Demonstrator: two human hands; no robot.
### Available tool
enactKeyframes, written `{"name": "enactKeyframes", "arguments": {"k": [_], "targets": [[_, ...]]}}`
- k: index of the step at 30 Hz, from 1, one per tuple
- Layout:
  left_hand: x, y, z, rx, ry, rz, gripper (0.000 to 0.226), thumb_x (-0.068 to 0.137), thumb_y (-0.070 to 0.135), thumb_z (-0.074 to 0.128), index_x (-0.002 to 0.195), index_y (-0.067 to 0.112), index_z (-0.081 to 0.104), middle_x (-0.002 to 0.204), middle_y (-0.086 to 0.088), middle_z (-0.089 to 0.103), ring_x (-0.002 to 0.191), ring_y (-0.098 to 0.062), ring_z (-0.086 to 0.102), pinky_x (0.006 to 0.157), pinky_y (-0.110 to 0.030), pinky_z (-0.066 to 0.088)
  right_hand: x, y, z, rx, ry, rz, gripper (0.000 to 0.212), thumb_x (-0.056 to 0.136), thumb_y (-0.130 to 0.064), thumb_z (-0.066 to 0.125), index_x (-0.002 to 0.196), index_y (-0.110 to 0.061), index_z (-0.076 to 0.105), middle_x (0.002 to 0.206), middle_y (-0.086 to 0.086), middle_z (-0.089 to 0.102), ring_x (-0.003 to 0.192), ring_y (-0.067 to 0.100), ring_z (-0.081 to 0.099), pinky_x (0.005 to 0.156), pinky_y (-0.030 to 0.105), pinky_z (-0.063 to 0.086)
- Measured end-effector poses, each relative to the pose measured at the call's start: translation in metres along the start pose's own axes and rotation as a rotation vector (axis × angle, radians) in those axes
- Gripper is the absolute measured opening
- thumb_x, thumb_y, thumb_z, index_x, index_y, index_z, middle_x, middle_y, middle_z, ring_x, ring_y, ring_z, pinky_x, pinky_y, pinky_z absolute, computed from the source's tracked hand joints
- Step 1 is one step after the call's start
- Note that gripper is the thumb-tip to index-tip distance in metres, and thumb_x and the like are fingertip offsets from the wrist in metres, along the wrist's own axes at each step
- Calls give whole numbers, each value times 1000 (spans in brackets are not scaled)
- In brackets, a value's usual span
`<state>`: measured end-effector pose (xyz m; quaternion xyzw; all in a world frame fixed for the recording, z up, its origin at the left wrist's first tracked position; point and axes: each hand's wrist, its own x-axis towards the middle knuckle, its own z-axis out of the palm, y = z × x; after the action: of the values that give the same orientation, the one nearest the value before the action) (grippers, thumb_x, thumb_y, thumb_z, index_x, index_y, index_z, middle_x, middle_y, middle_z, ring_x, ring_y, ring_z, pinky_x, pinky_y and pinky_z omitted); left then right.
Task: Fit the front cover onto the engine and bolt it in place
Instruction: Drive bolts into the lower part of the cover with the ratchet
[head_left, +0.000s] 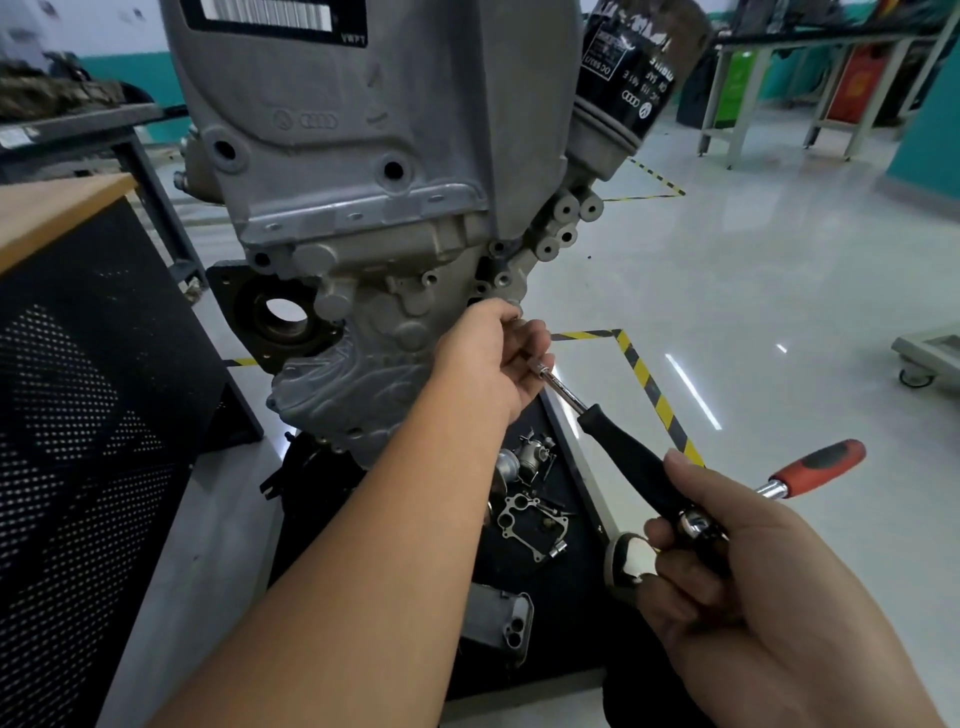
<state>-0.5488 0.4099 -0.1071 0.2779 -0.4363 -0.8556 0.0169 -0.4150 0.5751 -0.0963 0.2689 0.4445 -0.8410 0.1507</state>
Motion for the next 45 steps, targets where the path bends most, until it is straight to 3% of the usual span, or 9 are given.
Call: {"name": "enactKeyframes", "arguments": {"k": [10,15,18,22,26,32,35,45], "targets": [[-2,-3,4,-62,-8,-19,18,92,20,55,81,7,62,61,-7,71,43,-17,63,50,-26,56,1,-5,-5,41,-2,-14,25,85,-19,76,69,-15,56,52,8,49,28,10,24,34,19,19],[-5,-9,3,-60,20,-26,14,87,23,58,77,13,60,58,0,67,43,-15,59,52,-23,54,1,-4,-4,68,-1,-68,26,85,-16,74,67,-13,55,51,9,48,28,10,23,32,18,19],[-8,-15,0,-43,16,52,12,85,26,59,78,16,62,64,2,69,51,-15,65,52,-24,54,2,-4,-3,94,-8,-144,23,79,-14,75,66,-12,56,50,10,46,27,10,22,32,17,19],[-12,-19,-1,-11,31,281,9,80,22,60,75,15,64,62,0,68,57,-16,67,50,-24,52,0,-5,-1,97,-30,-244,22,58,-20,76,68,-11,58,51,11,46,27,12,21,32,17,20],[-12,-14,-4,64,42,418,9,79,21,62,77,12,64,63,-5,66,54,-18,66,47,-24,49,-2,-2,2,108,-68,-268,17,60,-20,75,60,-12,60,52,12,45,26,12,20,33,16,19],[-10,-14,-2,73,44,457,12,77,21,63,69,12,67,57,-3,64,46,-17,61,44,-25,47,-3,-1,3,118,-99,-281,19,63,-21,75,61,-11,58,53,12,46,25,11,21,33,16,20],[-9,-12,-2,67,56,464,13,76,20,64,65,14,66,57,-5,64,45,-17,59,45,-25,47,-3,-3,2,117,-107,-269,20,63,-21,74,50,-15,61,52,12,46,26,10,20,32,16,20],[-7,-14,1,91,66,548,22,87,17,64,66,12,66,57,-5,64,56,-23,62,44,-25,47,-2,-3,3,102,-126,-246,24,64,-22,74,45,-17,60,52,12,45,26,10,21,32,17,20]]}}
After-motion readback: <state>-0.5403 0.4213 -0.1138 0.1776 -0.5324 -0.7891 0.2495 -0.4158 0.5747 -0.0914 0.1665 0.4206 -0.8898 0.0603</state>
